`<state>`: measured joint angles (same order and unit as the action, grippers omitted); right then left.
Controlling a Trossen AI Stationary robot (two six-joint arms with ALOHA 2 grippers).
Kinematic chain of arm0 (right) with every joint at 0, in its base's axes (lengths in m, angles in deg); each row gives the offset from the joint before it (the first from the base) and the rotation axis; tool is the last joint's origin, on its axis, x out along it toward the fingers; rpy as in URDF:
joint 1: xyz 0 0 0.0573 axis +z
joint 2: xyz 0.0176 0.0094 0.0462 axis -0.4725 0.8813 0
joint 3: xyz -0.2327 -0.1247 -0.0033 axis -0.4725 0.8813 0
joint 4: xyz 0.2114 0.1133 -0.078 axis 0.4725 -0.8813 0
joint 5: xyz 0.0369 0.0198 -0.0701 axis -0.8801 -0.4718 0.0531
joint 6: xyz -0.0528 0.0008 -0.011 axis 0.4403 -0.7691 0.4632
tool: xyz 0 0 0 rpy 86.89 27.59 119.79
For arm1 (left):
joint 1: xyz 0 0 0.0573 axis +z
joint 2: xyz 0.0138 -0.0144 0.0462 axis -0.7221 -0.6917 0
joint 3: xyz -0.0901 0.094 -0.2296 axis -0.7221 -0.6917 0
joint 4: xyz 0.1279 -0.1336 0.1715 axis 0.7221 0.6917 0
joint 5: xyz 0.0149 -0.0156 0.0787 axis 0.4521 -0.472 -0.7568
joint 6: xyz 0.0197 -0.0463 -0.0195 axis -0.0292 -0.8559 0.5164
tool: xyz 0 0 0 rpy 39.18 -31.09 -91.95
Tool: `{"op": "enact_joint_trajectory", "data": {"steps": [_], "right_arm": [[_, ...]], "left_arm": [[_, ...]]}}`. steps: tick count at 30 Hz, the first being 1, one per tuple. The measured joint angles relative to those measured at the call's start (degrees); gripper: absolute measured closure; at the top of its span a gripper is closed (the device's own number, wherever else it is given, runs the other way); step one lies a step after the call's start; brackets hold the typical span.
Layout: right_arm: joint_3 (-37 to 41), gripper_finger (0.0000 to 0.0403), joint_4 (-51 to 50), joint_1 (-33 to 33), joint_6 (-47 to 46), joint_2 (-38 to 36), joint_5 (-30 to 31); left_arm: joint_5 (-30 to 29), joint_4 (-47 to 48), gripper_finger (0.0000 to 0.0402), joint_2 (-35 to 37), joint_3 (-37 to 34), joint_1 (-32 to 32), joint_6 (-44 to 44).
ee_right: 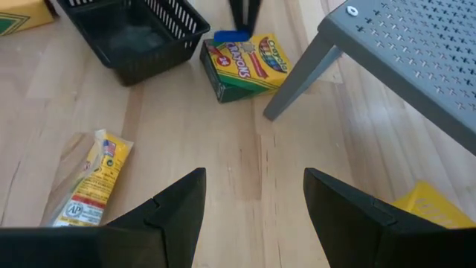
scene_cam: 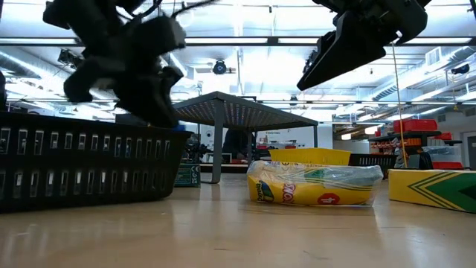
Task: Pick & Place Office Desk Supplies
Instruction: Put the blue spring keychain into the yellow bin
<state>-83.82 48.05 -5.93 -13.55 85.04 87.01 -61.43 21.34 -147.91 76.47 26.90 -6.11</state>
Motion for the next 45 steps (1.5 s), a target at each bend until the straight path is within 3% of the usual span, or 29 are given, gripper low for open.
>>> {"op": "enact_joint_trajectory", "data": {"steps": [3, 12, 21, 29, 38, 45], "right_arm": [[0.0, 0.0168, 0.02, 0.02, 0.0, 0.0, 0.0], [0.0, 0.0168, 1.4, 0.02, 0.0, 0.0, 0.0], [0.0, 0.0168, 4.8, 0.06, 2.82, 0.0, -1.38], [0.0, 0.0168, 17.18, -0.42, 9.5, 0.0, -7.73], [0.81, 0.0168, 21.52, -2.94, 8.95, 0.0, -12.41], [9.97, 0.0168, 42.01, -5.95, 8.82, 0.0, -17.76]], "left_arm": [[4.09, -6.92, 0.0392, 0.01, 0.0, 0.38, 3.02], [26.76, -30.47, 0.0392, 0.01, 0.0, 5.44, 7.15], [42.87, -38.82, 0.0392, -0.21, 0.0, 11.55, 8.02], [57.78, -51.16, 0.0392, -5.45, 0.02, 15.86, 7.93], [67.0, -60.42, 0.0392, -8.47, 0.0, 19.78, 7.78], [69.08, -61.55, 0.0392, -8.47, 0.02, 20.96, 9.29]]}}
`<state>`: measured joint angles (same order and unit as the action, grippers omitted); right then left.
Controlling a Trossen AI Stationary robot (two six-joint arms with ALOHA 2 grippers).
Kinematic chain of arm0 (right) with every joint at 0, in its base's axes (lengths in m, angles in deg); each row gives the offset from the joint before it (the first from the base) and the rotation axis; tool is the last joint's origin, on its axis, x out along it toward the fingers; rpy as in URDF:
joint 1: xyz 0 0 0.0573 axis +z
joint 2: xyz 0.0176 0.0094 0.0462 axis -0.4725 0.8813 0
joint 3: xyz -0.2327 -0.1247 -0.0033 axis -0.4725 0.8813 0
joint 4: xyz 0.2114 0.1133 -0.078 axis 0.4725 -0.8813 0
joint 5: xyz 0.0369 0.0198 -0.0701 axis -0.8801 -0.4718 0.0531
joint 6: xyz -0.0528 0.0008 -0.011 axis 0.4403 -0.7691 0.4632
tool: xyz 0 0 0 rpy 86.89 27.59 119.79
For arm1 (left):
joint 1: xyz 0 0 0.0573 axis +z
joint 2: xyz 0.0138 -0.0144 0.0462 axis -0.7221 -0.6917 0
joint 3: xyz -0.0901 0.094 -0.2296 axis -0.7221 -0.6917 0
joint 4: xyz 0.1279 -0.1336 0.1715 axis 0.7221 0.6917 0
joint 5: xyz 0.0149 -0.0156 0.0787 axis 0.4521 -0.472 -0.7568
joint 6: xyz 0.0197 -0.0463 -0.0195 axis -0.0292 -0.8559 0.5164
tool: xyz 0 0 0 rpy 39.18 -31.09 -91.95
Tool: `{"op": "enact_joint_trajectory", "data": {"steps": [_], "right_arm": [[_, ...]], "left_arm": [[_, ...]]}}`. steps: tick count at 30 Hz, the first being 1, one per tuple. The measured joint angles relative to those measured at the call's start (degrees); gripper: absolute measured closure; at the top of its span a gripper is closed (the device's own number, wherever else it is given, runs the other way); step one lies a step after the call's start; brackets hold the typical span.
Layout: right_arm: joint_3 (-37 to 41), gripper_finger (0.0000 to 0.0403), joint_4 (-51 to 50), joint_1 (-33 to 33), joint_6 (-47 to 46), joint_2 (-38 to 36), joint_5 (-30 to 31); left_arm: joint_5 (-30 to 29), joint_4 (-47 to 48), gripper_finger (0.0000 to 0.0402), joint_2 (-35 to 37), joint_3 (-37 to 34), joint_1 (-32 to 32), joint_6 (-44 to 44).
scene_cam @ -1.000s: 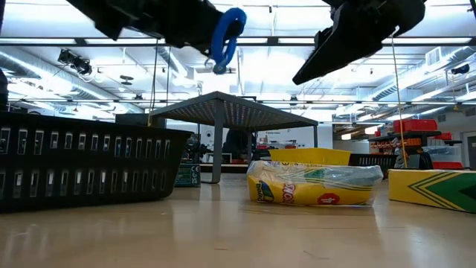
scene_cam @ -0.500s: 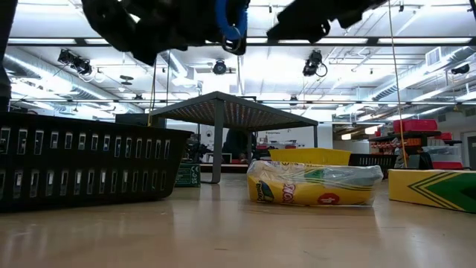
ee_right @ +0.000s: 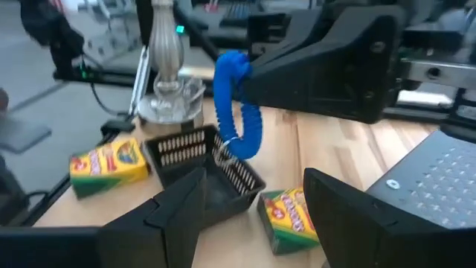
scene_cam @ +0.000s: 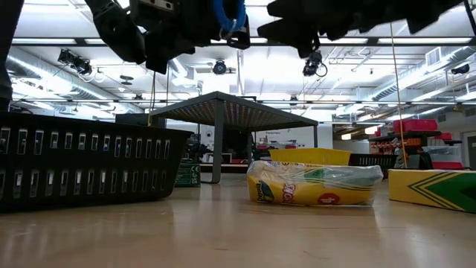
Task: Pick & Place Office Desk Supplies
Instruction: Put the blue spring keychain into the yellow bin
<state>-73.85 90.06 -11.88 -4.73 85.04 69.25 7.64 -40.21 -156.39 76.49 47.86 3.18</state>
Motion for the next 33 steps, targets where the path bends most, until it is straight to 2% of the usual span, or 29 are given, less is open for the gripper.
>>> {"op": "enact_joint_trajectory", "data": {"steps": [4, 12, 18, 24, 33], "right_arm": [[3.55, 0.0168, 7.55, -1.51, -0.81, 0.0, -2.35], [6.24, 0.0168, 13.14, -2.2, -1.48, 0.02, -6.68], [6.29, 0.0168, 15.12, -2.14, -0.24, 0.02, -7.36], [6.29, 0.0168, 16.87, -2.14, -0.03, 0.02, -8.47], [6.21, 0.0168, 18.18, -2.44, -0.87, 3.52, -8.46]], "left_arm": [[0.23, -0.15, 0.0392, -0.01, 0.0, 0.05, 1.31], [0.3, -3.9, 0.0392, -0.02, 0.0, 0.02, 1.17], [0.74, -4.71, 0.0392, -0.15, 0.0, -0.02, 1.01], [1.19, -10.56, 0.0392, -3.99, 1.03, 0.1, -2.4], [4.67, -11.0, 0.0392, -9.14, 7.1, 1.11, -6.14]]}}
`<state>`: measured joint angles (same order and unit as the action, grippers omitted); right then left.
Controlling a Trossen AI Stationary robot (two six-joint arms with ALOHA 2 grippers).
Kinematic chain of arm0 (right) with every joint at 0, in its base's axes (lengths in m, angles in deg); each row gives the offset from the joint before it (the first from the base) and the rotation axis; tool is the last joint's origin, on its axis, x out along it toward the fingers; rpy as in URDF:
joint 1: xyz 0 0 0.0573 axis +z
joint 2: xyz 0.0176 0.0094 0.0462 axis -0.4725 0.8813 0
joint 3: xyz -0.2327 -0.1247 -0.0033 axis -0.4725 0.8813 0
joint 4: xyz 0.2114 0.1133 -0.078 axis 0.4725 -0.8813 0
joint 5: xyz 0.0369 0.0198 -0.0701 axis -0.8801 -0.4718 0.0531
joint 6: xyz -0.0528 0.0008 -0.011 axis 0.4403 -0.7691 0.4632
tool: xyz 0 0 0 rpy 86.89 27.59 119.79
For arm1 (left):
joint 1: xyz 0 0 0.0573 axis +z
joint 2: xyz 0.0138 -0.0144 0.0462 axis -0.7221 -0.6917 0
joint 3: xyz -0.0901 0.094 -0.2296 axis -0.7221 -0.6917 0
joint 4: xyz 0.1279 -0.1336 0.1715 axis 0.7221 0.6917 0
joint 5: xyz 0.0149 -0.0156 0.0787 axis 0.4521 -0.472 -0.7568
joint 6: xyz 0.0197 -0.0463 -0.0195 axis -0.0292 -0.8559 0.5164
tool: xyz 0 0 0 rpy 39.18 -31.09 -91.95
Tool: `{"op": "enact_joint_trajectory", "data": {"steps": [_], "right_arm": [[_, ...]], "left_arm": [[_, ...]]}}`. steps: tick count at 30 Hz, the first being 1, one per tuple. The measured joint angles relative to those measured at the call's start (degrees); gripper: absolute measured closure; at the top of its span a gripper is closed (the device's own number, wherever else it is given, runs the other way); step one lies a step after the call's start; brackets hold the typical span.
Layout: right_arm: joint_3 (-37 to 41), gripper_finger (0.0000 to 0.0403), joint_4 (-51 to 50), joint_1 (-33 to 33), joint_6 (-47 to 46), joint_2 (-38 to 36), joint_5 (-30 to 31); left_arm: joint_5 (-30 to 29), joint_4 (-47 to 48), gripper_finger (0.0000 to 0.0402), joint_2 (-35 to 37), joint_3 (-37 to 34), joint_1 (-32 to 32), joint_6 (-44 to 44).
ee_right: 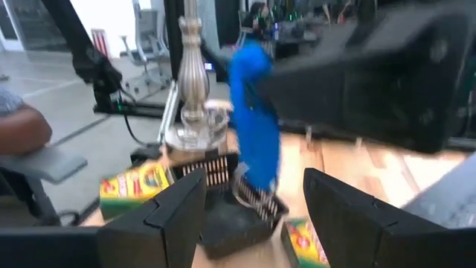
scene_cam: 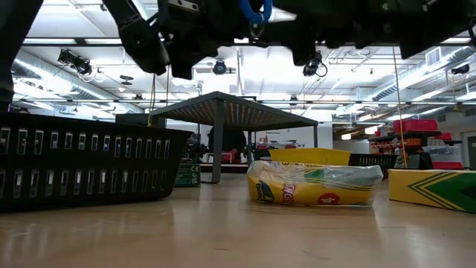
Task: Pick & Place Office Desk Supplies
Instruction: Put the blue spring keychain into the yellow bin
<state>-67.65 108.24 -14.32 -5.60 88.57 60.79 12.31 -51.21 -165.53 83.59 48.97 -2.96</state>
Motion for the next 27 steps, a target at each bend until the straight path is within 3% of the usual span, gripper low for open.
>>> {"op": "enact_joint_trajectory", "data": {"steps": [22, 27], "right_arm": [[0.02, 0.0169, 2.6, -0.01, -0.16, 1.64, 1.43], [0.02, 0.0201, 3.0, -0.01, -0.34, 1.65, 1.43]], "left_arm": [[2.12, 1.5, 0.0392, -1.24, 0.77, 0.75, 0.61], [1.77, 1.47, 0.0392, -1.22, 0.77, 0.75, 0.64]]}}
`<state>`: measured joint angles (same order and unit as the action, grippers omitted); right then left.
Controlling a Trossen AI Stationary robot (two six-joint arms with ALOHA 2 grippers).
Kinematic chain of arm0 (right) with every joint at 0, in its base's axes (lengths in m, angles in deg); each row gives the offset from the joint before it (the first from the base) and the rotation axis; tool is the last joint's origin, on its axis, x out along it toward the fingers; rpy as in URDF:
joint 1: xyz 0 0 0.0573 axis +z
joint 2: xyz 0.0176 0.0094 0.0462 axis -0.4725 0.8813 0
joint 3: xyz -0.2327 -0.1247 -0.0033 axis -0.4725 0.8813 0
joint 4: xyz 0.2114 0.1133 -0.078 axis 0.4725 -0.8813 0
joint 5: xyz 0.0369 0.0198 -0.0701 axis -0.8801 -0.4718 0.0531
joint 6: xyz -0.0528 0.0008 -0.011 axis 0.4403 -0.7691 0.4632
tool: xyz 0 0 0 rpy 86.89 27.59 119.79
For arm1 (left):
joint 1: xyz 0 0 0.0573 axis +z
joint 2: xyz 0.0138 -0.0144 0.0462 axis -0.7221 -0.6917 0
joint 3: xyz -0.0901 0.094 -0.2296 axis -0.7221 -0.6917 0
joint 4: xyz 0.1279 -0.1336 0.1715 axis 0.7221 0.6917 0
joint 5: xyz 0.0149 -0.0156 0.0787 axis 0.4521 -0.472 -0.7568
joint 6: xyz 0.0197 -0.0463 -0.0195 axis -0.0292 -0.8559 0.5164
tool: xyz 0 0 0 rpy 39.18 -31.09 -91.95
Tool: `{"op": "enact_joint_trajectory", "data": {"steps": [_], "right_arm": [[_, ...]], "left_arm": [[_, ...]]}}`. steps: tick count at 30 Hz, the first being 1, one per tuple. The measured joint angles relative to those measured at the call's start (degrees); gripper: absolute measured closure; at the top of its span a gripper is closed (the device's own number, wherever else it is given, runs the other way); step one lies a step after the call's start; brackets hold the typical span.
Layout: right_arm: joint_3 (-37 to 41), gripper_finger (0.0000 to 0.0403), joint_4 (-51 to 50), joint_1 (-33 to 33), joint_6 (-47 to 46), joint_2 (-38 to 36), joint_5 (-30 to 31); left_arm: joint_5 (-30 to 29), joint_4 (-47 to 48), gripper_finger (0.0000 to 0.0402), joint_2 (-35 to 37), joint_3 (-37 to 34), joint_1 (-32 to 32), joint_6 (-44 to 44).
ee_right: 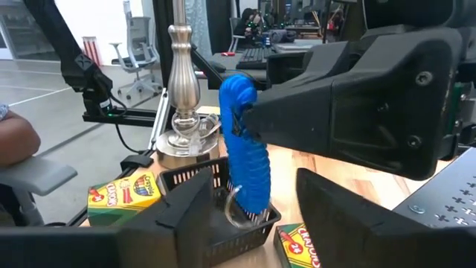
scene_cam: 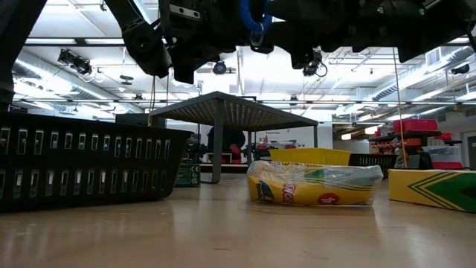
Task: Pick & Place Office Desk Supplies
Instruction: Put the blue spring keychain into the yellow bin
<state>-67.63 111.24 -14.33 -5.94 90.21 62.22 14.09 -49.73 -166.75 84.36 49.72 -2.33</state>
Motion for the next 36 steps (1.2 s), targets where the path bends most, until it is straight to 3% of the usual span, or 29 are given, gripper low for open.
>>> {"op": "enact_joint_trajectory", "data": {"steps": [4, 10, 19, 29, 36], "right_arm": [[0.0, 0.0257, 0.04, 0.0, 0.02, -0.01, 0.03], [0.0, 0.0381, -0.04, 0.0, 0.4, 0.0, 0.12], [-0.02, 0.0393, -1.53, 0.0, 0.88, -0.01, 0.18], [-0.02, 0.0393, -1.69, 0.15, 0.76, -0.01, 0.24], [-0.02, 0.0393, -1.86, 0.17, 0.68, -0.01, -0.53]], "left_arm": [[-0.23, 0.0, 0.0392, 0.01, 0.0, 0.0, 0.04], [-0.4, -0.04, 0.0392, 0.02, 0.0, 0.0, 0.04], [-0.42, 0.39, 0.0388, 0.04, 0.0, 0.0, -1.36], [6.38, 0.42, 0.0249, 0.07, 0.0, 3.73, -10.19], [16.95, 1.97, 0.0141, 0.11, 0.0, 7.9, -12.48]]}}
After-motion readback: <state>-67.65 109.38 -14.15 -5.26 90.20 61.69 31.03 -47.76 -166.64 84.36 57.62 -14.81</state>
